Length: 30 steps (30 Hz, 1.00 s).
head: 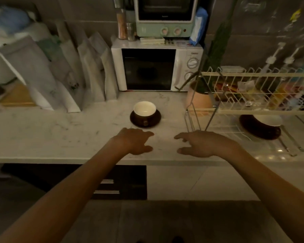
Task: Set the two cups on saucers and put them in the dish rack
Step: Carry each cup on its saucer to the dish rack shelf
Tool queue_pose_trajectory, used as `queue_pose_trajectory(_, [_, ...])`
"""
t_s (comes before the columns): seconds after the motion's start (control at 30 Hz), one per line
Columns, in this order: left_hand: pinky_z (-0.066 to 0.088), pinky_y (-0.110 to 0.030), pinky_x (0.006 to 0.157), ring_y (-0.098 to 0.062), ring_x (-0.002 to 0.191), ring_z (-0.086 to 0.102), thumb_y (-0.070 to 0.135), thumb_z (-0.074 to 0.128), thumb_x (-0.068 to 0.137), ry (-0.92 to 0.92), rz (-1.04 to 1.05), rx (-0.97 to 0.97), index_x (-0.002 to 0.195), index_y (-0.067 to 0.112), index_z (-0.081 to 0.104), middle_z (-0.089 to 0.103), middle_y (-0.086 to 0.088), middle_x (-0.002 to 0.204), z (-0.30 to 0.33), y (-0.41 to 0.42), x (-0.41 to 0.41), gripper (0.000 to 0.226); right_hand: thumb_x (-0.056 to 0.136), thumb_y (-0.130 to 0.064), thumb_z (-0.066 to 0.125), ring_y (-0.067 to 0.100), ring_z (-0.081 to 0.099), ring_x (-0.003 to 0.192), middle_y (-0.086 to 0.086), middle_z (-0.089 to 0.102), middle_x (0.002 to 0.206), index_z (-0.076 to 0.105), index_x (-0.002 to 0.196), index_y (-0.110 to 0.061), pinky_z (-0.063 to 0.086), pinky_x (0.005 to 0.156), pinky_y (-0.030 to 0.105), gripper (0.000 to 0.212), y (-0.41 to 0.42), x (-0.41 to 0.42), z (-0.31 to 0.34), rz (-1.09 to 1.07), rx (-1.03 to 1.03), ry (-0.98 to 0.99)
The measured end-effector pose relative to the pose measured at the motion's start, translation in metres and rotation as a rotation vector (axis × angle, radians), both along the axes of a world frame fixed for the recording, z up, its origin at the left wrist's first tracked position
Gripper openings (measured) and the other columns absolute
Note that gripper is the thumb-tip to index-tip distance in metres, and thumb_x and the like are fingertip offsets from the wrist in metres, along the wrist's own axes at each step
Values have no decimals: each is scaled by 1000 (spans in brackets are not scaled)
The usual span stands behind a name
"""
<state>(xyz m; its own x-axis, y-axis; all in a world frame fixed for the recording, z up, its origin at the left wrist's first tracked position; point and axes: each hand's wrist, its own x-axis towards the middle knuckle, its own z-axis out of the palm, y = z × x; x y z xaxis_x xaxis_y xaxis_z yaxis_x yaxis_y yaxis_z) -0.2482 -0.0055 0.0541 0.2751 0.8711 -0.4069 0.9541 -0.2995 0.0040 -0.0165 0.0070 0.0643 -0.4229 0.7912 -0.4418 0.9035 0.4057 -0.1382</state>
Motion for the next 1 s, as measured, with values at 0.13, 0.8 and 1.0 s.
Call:
queue_pose_trajectory(0.13, [38, -52, 104, -31, 126, 50, 60, 41, 90, 30, 177, 218, 149, 30, 20, 52, -7, 140, -10, 15, -37, 69, 93, -57, 43, 28, 49, 129, 6, 48, 147, 26, 148, -32, 46, 92, 42, 62, 24, -43, -7, -118, 261, 35])
queue_pose_trajectory(0.8, [35, -52, 110, -34, 137, 38, 62, 46, 88, -1135, 1077, -40, 149, 20, 29, 37, -11, 152, -69, 129, -56, 76, 94, -59, 39, 30, 40, 138, 9, 39, 154, 32, 149, -21, 38, 111, 44, 67, 166, -102, -69, -643, -31, 603])
queue_pose_trajectory(1.0, [43, -50, 102, -32, 133, 42, 52, 51, 91, -1252, 1136, -138, 147, 19, 34, 41, -10, 149, -89, 151, -51, 67, 96, -56, 38, 28, 41, 137, 7, 41, 152, 35, 148, -23, 39, 110, 48, 62, 184, -111, -90, -673, -115, 705])
